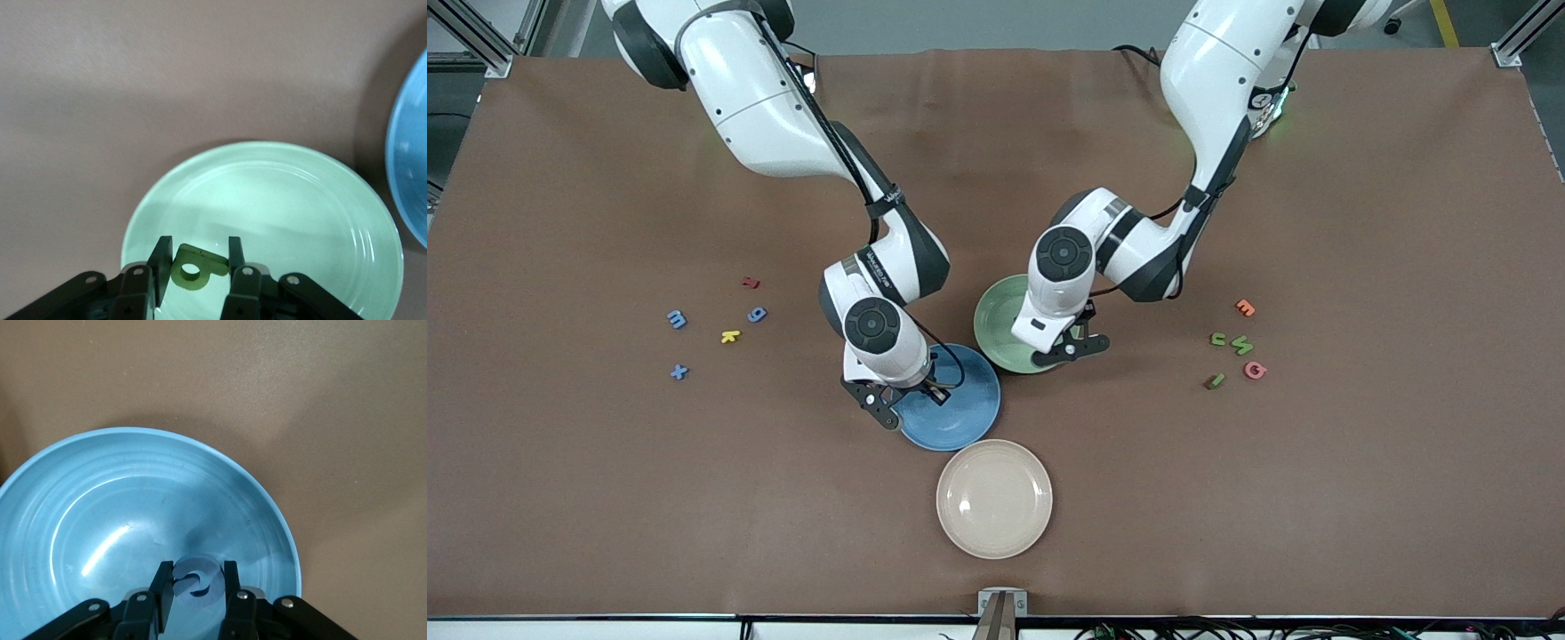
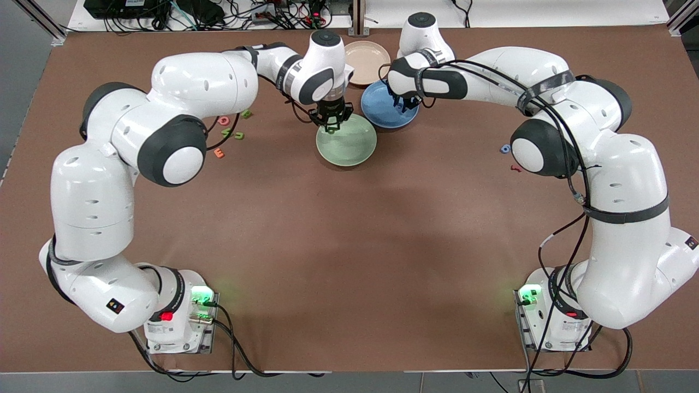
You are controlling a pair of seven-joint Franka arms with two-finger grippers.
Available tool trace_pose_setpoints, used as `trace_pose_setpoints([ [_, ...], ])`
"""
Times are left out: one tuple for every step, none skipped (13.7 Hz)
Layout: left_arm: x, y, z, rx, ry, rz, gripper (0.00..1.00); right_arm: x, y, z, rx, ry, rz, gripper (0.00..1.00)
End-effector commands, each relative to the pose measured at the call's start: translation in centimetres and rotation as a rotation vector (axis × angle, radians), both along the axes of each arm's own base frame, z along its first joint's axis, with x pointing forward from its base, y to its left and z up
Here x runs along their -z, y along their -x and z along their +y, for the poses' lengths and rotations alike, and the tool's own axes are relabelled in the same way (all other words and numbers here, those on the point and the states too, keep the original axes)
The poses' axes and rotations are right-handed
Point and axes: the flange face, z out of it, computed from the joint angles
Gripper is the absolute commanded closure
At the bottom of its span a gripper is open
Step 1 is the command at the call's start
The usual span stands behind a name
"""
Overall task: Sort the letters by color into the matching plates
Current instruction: 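Carry the blue C and green letter to the blue and green plates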
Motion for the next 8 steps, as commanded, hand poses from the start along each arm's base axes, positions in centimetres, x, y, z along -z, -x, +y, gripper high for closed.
trace_pose_setpoints([
  [-0.2,0.1,-1.7,-0.023,-0.001,-0.013,0.78,0.0,-0.3,0.6,0.008,0.013,-0.017,1.0],
  [-0.3,0.1,-2.3,-0.032,0.003,-0.017,0.77,0.0,-0.3,0.6,0.008,0.013,-0.017,1.0],
  [-0.4,0.5,-2.8,-0.032,0.005,-0.019,0.77,0.0,-0.3,0.6,0.008,0.013,-0.017,1.0],
  [-0.4,0.7,-3.0,-0.033,0.006,-0.018,0.77,0.0,-0.3,0.6,0.008,0.013,-0.017,1.0],
  [-0.4,1.0,-3.3,-0.031,0.007,-0.017,0.77,0.1,-0.3,0.6,0.008,0.014,-0.016,0.99],
  [-0.4,1.1,-3.4,-0.037,0.006,-0.016,0.77,0.2,-0.3,0.6,0.008,0.015,-0.015,0.99],
  [-0.4,1.2,-3.4,-0.044,0.004,-0.015,0.72,0.3,-0.3,0.6,0.008,0.015,-0.015,0.99],
  [-0.5,1.2,-3.4,-0.039,0.006,-0.018,0.4,0.4,-0.3,0.6,0.008,0.015,-0.015,0.99],
])
